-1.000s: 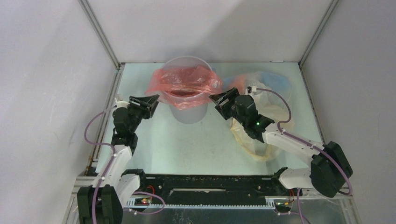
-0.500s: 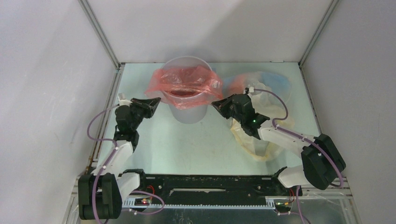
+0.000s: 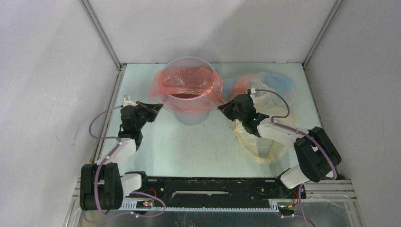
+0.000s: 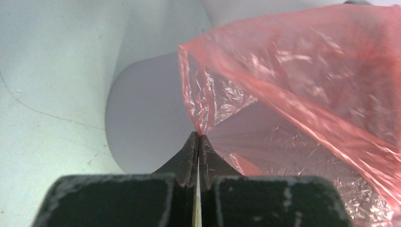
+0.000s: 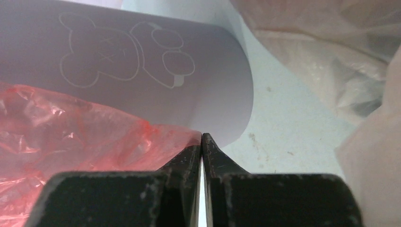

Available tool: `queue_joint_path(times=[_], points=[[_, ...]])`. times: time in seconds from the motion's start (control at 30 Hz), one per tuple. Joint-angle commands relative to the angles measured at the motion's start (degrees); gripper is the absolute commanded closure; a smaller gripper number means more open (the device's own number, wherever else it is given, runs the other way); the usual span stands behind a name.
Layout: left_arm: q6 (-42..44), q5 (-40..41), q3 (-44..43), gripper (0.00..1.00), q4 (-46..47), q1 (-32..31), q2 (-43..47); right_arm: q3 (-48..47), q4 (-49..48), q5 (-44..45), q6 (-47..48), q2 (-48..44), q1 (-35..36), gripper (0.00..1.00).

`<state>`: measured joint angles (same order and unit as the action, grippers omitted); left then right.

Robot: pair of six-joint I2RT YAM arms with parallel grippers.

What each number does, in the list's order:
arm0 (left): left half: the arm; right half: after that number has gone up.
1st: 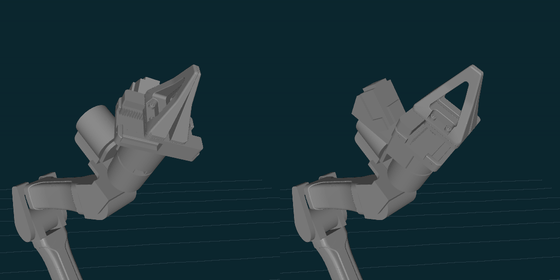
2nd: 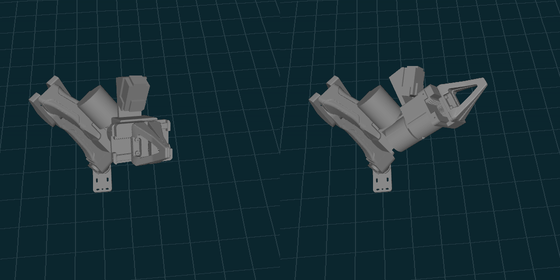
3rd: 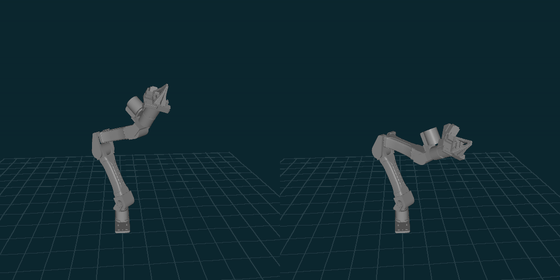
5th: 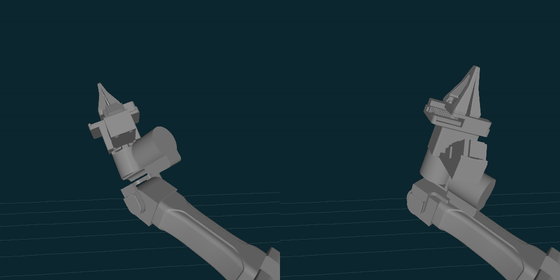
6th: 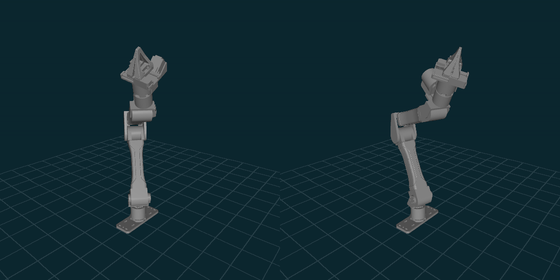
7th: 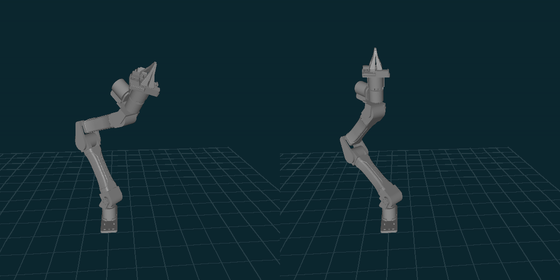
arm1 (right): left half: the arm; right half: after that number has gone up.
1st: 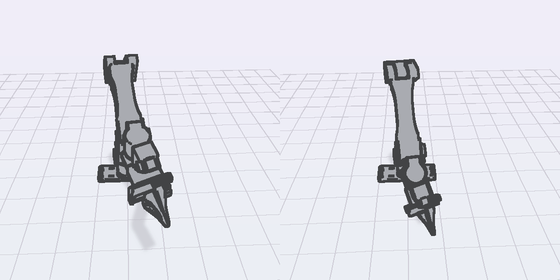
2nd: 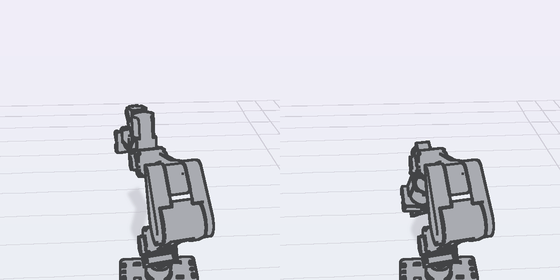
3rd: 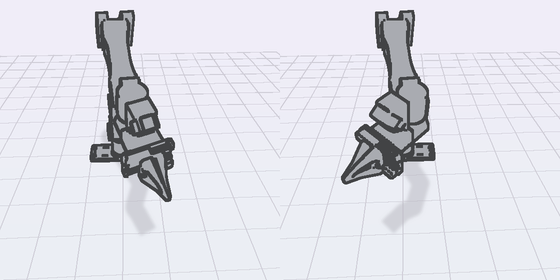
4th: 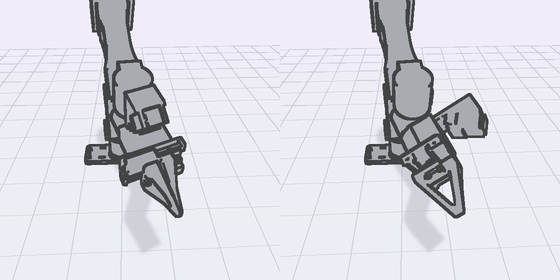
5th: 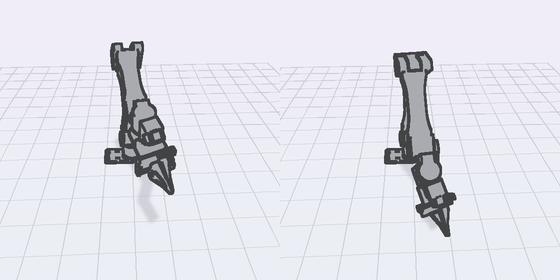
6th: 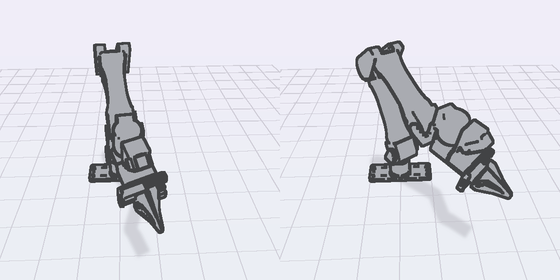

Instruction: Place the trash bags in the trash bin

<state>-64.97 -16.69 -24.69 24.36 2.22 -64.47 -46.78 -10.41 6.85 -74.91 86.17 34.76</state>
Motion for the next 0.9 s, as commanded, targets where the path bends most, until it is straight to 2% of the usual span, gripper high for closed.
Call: queue_joint_path(times=[0.0,0.07,0.17,0.27,0.33,0.4,0.47,0.53,0.7,0.87], points=[[7.7,-1.4,-2.1,0.94,0.1,0.4,0.0,-1.8,-0.7,4.6,6.1,-2.5,-0.8,0.88],[11.2,0.2,-3.6,0.85,-5.5,0.4,2.1,-1.8,1.0,7.7,9.9,-5.0,-0.7,0.8],[14.7,4.1,-3.6,0.61,-10.3,0.5,8.0,-1.8,2.2,10.0,17.7,-8.6,-0.7,0.69],[18.2,8.3,-3.8,0.51,-15.3,0.4,14.5,-1.8,0.9,6.5,31.1,-12.0,-0.7,0.62],[22.1,11.5,-4.9,0.48,-19.2,-0.4,18.3,-1.8,-0.7,-1.4,42.8,-13.8,-0.9,0.58],[27.1,15.6,-7.5,0.45,-25.4,-1.6,21.7,-1.8,-1.1,-5.5,48.9,-15.7,-1.0,0.48],[31.5,19.6,-9.6,0.42,-29.0,-6.0,23.7,-1.9,-2.1,-9.5,54.8,-17.5,-1.0,0.41],[35.9,22.2,-11.3,0.39,-30.0,-10.1,24.7,-3.9,-0.9,-12.8,59.0,-18.6,-1.0,0.38],[50.1,27.1,-16.6,0.35,-29.0,-18.2,23.2,-17.7,11.5,-22.0,69.8,-15.4,-0.3,0.36],[60.4,28.9,-20.3,0.32,-28.9,-18.9,18.1,-30.8,23.4,-24.6,81.9,-8.3,2.4,0.32]])
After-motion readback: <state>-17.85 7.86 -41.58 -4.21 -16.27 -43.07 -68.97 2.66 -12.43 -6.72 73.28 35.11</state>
